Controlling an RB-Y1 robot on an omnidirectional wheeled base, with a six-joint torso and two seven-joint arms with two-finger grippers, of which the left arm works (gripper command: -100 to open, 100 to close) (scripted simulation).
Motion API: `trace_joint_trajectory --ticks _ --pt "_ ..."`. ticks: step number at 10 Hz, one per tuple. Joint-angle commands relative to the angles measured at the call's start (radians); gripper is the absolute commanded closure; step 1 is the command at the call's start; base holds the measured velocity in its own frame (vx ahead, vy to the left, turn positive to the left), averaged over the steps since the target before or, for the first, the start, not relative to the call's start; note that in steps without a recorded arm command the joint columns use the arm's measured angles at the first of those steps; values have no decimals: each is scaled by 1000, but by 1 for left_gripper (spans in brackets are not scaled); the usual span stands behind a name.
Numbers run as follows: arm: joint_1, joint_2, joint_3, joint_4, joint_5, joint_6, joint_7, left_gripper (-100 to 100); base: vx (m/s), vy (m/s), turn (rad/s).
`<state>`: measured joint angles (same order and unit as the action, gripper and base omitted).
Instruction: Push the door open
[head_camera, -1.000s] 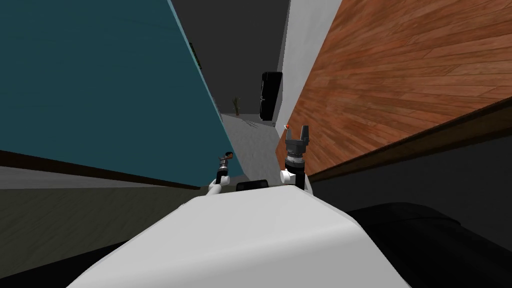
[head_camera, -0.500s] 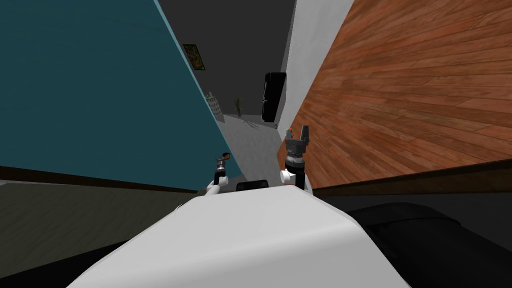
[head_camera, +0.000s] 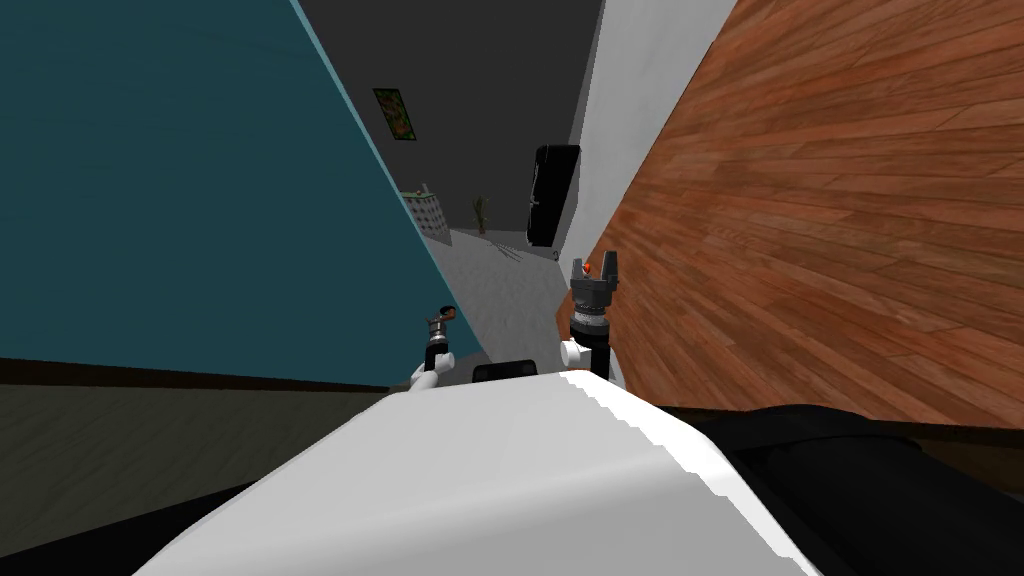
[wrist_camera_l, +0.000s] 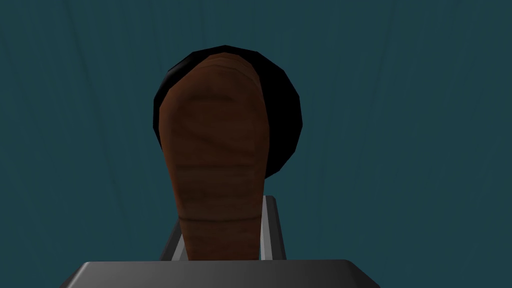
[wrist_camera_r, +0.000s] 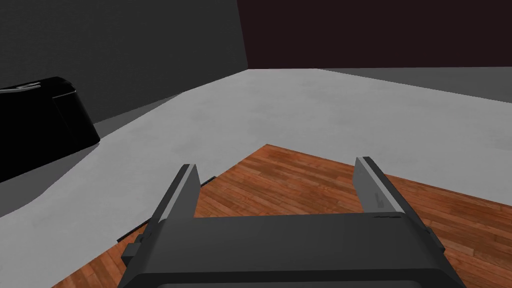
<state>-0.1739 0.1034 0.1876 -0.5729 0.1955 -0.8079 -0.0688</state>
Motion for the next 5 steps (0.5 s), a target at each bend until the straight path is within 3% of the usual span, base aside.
trace_joint_trajectory --ticks 1,4,5 --pt "-2 3 15 -4 8 -2 -4 100 158 -75 48" --pt "-1 2 38 -2 21 -4 -11 100 175 -61 61" --pt "1 7 36 6 19 -5 -9 100 75 -12 36"
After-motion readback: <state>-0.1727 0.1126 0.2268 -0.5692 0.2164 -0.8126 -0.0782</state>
